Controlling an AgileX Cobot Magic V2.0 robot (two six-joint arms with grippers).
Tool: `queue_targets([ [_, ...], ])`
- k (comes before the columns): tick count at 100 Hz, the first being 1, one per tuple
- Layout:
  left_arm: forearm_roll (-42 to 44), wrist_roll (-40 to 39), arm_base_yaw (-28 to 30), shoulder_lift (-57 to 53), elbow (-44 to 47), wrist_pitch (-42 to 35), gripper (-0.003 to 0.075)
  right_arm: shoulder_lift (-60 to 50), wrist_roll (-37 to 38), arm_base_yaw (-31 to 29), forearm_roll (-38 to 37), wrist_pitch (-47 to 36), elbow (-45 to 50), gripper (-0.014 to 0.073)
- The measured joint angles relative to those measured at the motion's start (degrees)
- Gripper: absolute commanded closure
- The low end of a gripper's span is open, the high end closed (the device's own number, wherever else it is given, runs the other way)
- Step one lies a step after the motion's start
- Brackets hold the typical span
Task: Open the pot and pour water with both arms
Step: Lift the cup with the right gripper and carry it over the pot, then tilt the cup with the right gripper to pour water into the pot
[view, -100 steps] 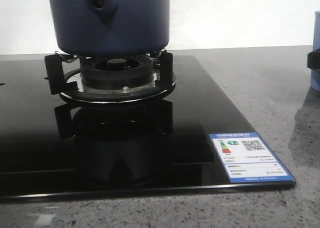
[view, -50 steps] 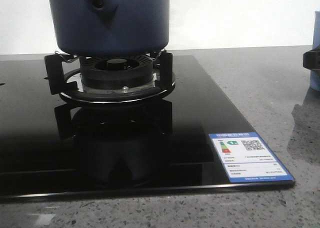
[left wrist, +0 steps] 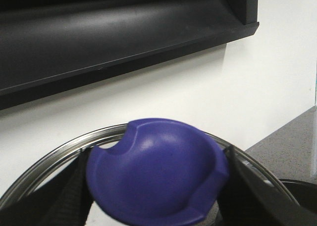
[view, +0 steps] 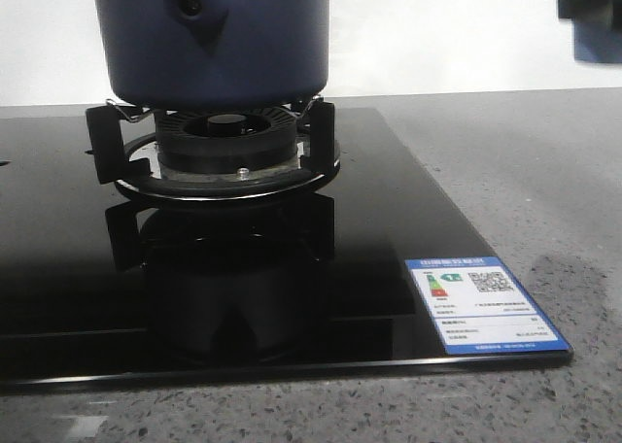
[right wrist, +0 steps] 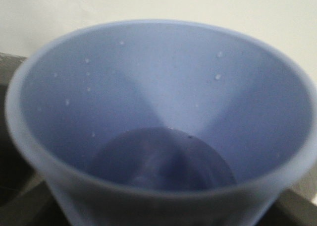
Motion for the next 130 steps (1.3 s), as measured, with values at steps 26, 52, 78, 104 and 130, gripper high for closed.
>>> queue_targets([
  [26, 0.00, 0.00, 0.00, 0.00, 0.00, 0.00, 0.0404, 1.47, 0.00, 7.86, -7.91, 19.19, -18.00, 0.0325],
  [52, 0.09, 0.00, 0.00, 0.00, 0.00, 0.00, 0.0404, 10.00, 0.00, 16.75, -20.15, 28.76, -31.18, 0.0325],
  [78, 0.09, 0.00, 0.00, 0.00, 0.00, 0.00, 0.0404, 18.50, -0.09, 21.79, -37.81, 31.05, -39.91, 0.0326],
  [104, 0.09, 0.00, 0.00, 0.00, 0.00, 0.00, 0.0404, 21.06, -0.09, 22.47, -58.66, 29.19, -40.98, 0.0326],
  [130, 0.09, 0.00, 0.00, 0.00, 0.00, -0.10, 0.0404, 21.55, -0.25, 22.47, -72.78, 27.55, -40.98, 0.0326],
])
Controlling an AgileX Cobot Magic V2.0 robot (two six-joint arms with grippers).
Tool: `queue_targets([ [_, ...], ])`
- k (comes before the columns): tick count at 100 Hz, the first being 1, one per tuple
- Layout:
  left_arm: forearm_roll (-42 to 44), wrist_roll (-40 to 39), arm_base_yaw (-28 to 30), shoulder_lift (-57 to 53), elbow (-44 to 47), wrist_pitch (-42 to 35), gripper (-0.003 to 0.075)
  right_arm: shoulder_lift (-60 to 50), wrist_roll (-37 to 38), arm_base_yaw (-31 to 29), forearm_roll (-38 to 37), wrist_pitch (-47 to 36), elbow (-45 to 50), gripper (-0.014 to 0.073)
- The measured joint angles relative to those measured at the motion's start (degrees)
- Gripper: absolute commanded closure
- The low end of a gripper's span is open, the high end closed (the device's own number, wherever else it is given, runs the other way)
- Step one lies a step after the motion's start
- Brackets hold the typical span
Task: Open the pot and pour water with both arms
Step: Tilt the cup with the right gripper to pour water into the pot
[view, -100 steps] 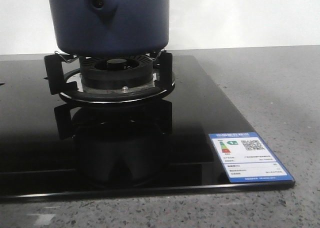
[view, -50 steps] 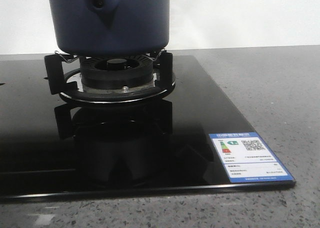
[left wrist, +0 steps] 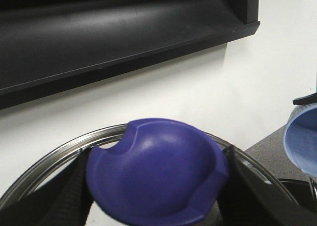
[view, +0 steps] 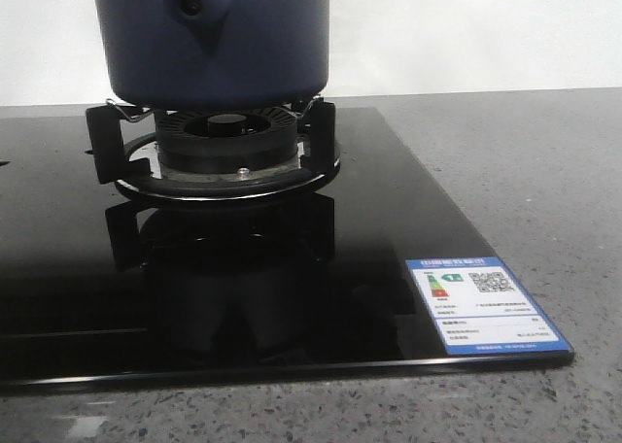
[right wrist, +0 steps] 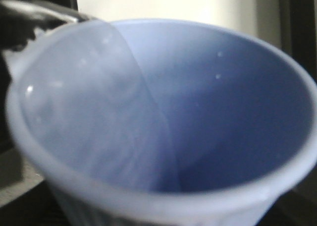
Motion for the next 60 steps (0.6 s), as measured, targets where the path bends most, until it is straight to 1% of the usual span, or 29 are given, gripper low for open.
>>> queue_targets([
  [9, 0.00, 0.00, 0.00, 0.00, 0.00, 0.00, 0.0404, 0.00, -0.09, 0.00, -4.41, -0.55, 0.00, 0.0326],
  [30, 0.00, 0.00, 0.00, 0.00, 0.00, 0.00, 0.0404, 0.00, -0.13, 0.00, -12.10, -1.75, 0.00, 0.0326],
  [60, 0.00, 0.00, 0.00, 0.00, 0.00, 0.00, 0.0404, 0.00, -0.22, 0.00, -17.21, -4.27, -0.43, 0.0326],
])
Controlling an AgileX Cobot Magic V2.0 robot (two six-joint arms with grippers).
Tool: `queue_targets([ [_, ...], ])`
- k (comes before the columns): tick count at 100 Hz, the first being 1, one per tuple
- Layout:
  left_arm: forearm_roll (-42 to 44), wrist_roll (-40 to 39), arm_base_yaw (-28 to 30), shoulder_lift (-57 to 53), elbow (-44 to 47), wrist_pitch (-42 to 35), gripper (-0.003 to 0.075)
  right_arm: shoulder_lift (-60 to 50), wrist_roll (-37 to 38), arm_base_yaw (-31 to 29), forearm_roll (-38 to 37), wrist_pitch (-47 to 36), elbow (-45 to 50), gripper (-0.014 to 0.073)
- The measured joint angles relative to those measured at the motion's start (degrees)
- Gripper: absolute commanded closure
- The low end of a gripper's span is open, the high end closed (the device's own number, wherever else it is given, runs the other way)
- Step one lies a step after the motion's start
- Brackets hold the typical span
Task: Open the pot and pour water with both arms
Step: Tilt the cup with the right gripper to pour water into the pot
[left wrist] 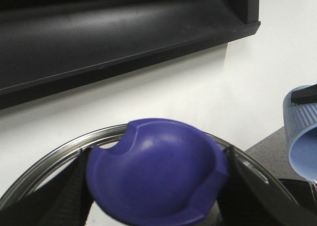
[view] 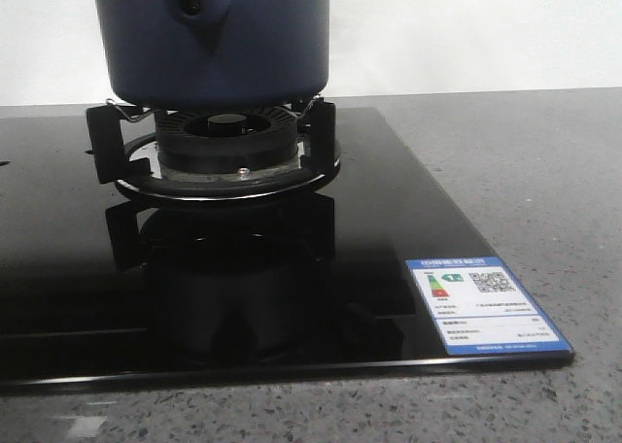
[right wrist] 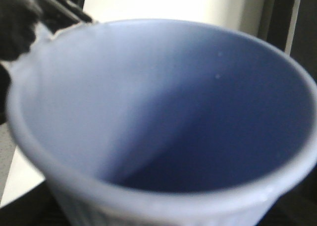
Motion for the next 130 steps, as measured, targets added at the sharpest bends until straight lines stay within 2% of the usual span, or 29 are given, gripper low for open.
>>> queue_targets([
  [31, 0.00, 0.00, 0.00, 0.00, 0.00, -0.10, 0.0404, 0.00, 0.00, 0.00, -3.69, -0.44, -0.36, 0.0326],
  [96, 0.00, 0.00, 0.00, 0.00, 0.00, -0.10, 0.0404, 0.00, 0.82, 0.04, -4.04, -0.66, -1.67, 0.0326],
  [112, 0.00, 0.00, 0.00, 0.00, 0.00, -0.10, 0.0404, 0.00, 9.58, 0.04, -4.04, 0.09, -1.67, 0.0326],
  [130, 0.00, 0.00, 0.00, 0.00, 0.00, -0.10, 0.0404, -0.50, 31.61, 0.13, -3.70, 1.69, -1.67, 0.0326],
])
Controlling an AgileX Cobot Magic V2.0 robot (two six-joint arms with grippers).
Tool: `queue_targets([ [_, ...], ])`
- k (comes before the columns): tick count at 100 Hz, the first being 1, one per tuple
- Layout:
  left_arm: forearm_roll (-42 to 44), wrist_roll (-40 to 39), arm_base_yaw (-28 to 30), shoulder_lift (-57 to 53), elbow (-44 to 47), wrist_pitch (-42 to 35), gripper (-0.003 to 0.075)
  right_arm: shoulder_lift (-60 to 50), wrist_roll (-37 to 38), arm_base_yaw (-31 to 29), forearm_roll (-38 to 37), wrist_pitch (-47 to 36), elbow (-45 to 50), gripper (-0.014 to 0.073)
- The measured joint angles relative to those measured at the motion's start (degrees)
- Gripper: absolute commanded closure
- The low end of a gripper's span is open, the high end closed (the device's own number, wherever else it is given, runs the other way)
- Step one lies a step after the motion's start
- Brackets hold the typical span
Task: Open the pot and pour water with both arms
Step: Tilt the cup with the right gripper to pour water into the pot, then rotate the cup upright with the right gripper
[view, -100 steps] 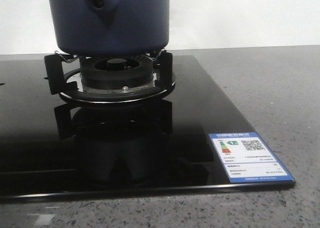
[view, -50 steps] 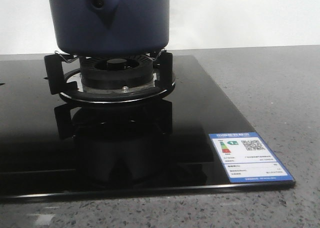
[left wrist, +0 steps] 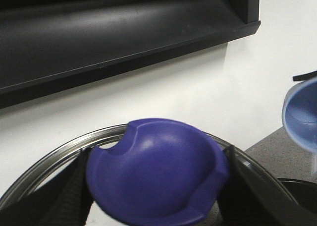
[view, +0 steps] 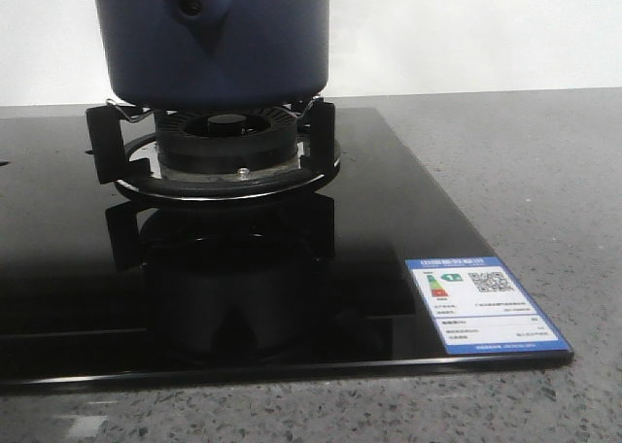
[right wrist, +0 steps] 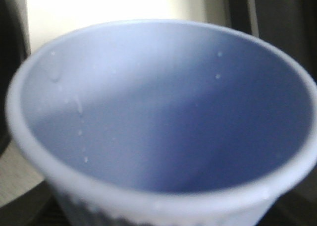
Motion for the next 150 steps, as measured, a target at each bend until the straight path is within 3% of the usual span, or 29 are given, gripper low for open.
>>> queue_targets([
  [19, 0.00, 0.00, 0.00, 0.00, 0.00, 0.00, 0.0404, -4.36, 19.61, -0.43, 1.46, 3.71, 0.00, 0.0329],
  [33, 0.00, 0.00, 0.00, 0.00, 0.00, 0.00, 0.0404, -9.02, 31.65, -4.58, 2.55, 3.09, 1.39, 0.0329],
  [51, 0.00, 0.00, 0.00, 0.00, 0.00, 0.00, 0.0405, -15.64, 42.36, -16.04, 2.65, -6.38, 8.99, 0.0329],
  [67, 0.00, 0.00, 0.00, 0.00, 0.00, 0.00, 0.0405, -20.90, 45.62, -29.61, 5.04, -20.24, 16.48, 0.0329],
  [80, 0.00, 0.00, 0.00, 0.00, 0.00, 0.00, 0.0405, -24.06, 44.49, -41.97, 10.81, -36.44, 22.79, 0.0330],
  [94, 0.00, 0.00, 0.00, 0.00, 0.00, 0.00, 0.0405, -25.82, 37.72, -49.50, 20.69, -45.77, 30.63, 0.0330],
  [116, 0.00, 0.00, 0.00, 0.00, 0.00, 0.34, 0.0405, -26.16, 23.69, -51.36, 27.90, -46.06, 42.02, 0.0330],
  [136, 0.00, 0.00, 0.00, 0.00, 0.00, 0.59, 0.0405, -23.05, 9.61, -51.50, 42.96, -48.07, 51.30, 0.0330],
  [150, 0.00, 0.00, 0.00, 0.00, 0.00, 0.93, 0.0405, -19.19, 3.75, -51.50, 48.51, -51.04, 54.86, 0.0330],
])
